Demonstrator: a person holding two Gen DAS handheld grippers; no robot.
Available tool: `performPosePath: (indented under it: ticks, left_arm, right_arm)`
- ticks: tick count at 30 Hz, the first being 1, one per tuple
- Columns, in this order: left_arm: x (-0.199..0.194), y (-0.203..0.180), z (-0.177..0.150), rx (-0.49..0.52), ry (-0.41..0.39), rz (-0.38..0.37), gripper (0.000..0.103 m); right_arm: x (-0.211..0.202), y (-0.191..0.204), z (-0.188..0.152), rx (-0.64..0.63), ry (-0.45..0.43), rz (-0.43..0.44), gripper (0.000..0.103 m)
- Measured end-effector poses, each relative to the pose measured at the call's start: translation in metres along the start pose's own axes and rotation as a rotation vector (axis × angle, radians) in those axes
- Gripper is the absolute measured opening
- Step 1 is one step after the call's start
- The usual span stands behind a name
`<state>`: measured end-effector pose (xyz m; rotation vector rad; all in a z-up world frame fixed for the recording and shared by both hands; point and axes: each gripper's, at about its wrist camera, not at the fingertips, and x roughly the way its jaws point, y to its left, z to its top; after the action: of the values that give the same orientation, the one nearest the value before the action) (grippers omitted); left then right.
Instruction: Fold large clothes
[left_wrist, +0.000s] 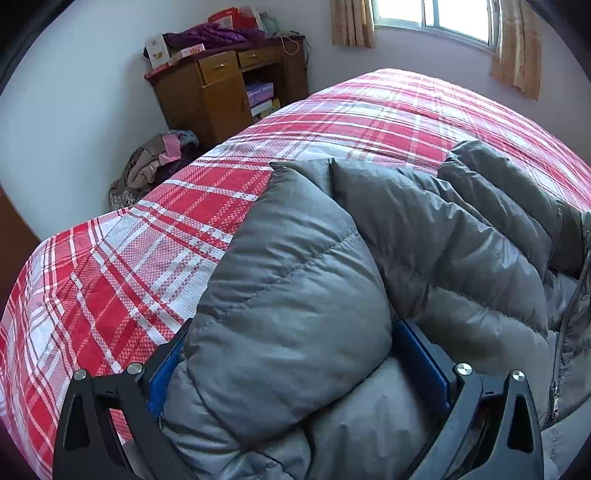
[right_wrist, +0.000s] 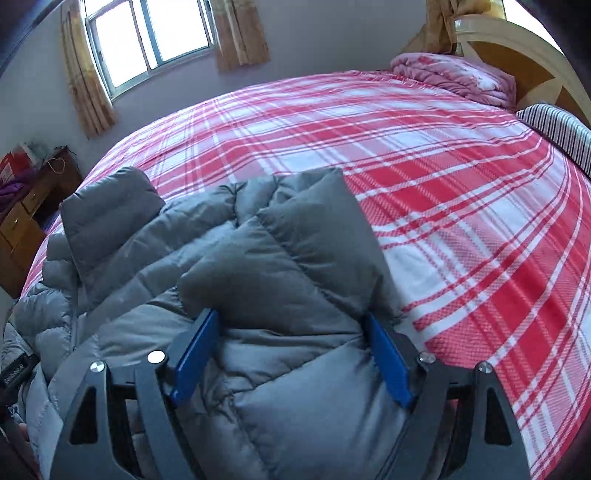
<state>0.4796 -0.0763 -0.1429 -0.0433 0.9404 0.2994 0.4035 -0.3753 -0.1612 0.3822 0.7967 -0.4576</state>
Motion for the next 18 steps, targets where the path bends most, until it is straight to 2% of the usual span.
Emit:
performPosePath:
  ticks: [14, 17, 18]
  left_arm:
    - [-0.001, -0.015, 0.002, 0.049, -0.023, 0.061, 0.102]
    - [-0.013, -0.003, 0.013, 0.073, 0.023, -0.023, 0.102]
    - [-0.022, 0.003, 0.018, 0.061, 0.016, -0.039, 0.102]
  right_arm:
    - [0.005, 0.010, -0.006, -0.029, 0.019, -0.006, 0.092]
    - [0.006, 0.012, -0.004, -0.048, 0.035, -0.003, 0.096]
    - [0.006, 0.013, -0.002, -0.066, 0.047, 0.005, 0.096]
